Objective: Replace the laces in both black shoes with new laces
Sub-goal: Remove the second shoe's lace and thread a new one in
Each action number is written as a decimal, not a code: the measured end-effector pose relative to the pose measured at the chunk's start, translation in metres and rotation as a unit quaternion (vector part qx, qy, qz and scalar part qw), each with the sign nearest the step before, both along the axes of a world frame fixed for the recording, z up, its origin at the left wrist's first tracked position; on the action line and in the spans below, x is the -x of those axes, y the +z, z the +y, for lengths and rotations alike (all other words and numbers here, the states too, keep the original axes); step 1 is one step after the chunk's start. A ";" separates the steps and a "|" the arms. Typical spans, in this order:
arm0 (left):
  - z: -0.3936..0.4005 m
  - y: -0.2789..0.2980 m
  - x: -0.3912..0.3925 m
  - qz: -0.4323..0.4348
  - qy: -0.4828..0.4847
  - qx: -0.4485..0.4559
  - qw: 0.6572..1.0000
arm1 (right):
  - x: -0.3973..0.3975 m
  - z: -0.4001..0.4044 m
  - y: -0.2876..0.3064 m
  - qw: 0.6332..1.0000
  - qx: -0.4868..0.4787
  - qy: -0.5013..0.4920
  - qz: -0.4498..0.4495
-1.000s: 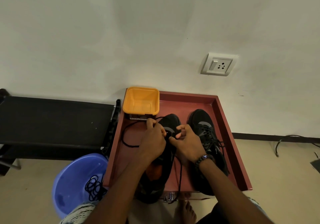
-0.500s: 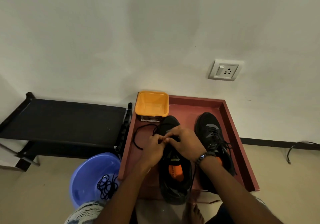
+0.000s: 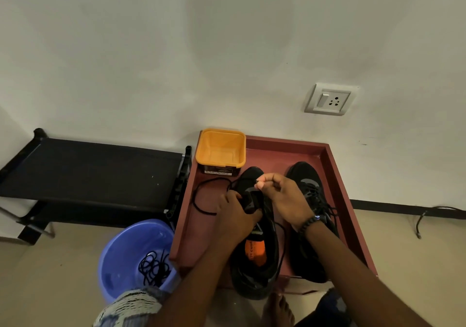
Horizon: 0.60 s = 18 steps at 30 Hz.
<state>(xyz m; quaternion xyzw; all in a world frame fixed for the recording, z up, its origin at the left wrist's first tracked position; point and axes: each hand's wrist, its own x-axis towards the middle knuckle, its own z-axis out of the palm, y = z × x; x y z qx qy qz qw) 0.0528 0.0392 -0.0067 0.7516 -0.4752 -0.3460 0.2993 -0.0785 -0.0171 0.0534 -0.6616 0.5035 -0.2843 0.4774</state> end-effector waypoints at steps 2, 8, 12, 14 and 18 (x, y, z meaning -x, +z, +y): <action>-0.002 -0.006 0.002 -0.022 0.019 0.009 1.000 | -0.007 0.010 0.008 0.999 -0.002 0.020 -0.032; -0.001 -0.016 -0.001 -0.051 0.056 0.017 0.997 | -0.013 0.031 0.031 0.980 -0.048 0.075 -0.178; 0.000 -0.013 0.000 0.018 0.042 0.055 0.997 | -0.005 0.018 0.016 0.998 -0.008 0.039 -0.054; 0.000 -0.007 0.001 0.014 0.045 0.065 0.997 | 0.002 0.010 0.003 0.998 0.008 0.023 0.059; 0.003 -0.002 -0.001 0.014 0.061 0.062 0.996 | 0.009 0.005 -0.010 0.989 -0.003 -0.003 0.146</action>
